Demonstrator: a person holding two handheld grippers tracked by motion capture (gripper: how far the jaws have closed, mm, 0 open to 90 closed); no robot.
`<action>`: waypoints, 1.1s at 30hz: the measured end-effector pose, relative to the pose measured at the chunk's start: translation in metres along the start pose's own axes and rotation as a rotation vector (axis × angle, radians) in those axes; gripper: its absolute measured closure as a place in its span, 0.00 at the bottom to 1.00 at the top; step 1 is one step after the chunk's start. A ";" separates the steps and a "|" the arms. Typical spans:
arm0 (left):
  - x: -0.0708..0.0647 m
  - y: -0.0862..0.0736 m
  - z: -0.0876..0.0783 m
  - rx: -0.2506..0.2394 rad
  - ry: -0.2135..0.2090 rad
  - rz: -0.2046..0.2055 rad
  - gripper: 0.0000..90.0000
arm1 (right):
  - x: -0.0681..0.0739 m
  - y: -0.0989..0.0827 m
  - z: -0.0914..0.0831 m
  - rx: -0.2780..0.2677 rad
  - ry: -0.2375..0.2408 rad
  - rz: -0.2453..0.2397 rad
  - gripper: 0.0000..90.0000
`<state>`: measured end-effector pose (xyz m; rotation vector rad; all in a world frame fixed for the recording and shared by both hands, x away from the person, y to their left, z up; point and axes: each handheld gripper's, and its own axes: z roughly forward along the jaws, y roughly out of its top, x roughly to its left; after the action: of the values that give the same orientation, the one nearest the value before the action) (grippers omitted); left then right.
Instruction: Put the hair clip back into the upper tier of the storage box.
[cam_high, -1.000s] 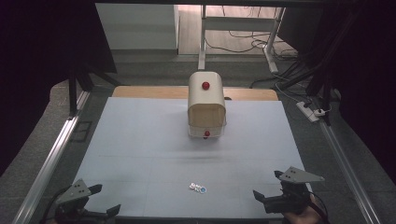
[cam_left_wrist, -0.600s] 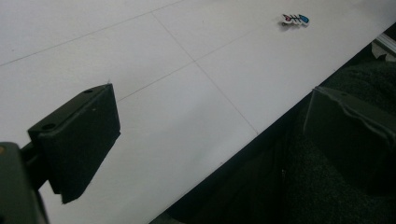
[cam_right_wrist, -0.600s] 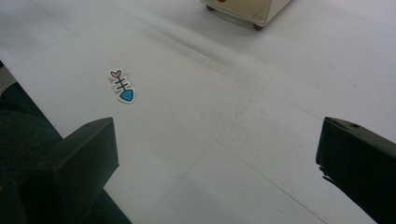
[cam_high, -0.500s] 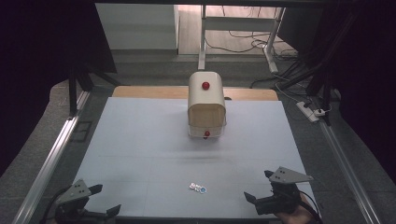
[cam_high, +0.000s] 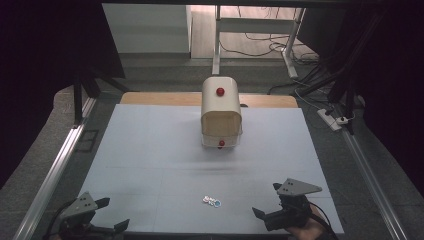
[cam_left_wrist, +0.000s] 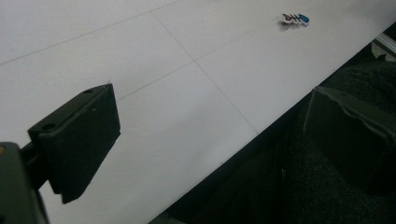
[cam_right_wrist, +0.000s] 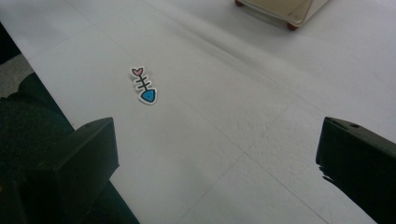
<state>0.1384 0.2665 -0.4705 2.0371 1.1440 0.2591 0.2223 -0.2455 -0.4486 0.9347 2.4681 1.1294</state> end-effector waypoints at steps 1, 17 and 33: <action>0.000 0.000 0.000 0.000 0.000 0.002 0.04 | 0.001 0.000 0.002 0.003 0.002 -0.007 0.00; 0.000 0.000 0.001 0.004 0.002 -0.001 0.04 | 0.013 0.008 0.028 0.056 0.083 -0.049 0.00; 0.000 0.000 0.001 0.010 0.002 -0.001 0.04 | 0.027 0.022 0.051 0.073 0.135 -0.101 0.00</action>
<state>0.1393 0.2660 -0.4708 2.0456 1.1499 0.2559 0.2361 -0.1875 -0.4651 0.7667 2.6480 1.1104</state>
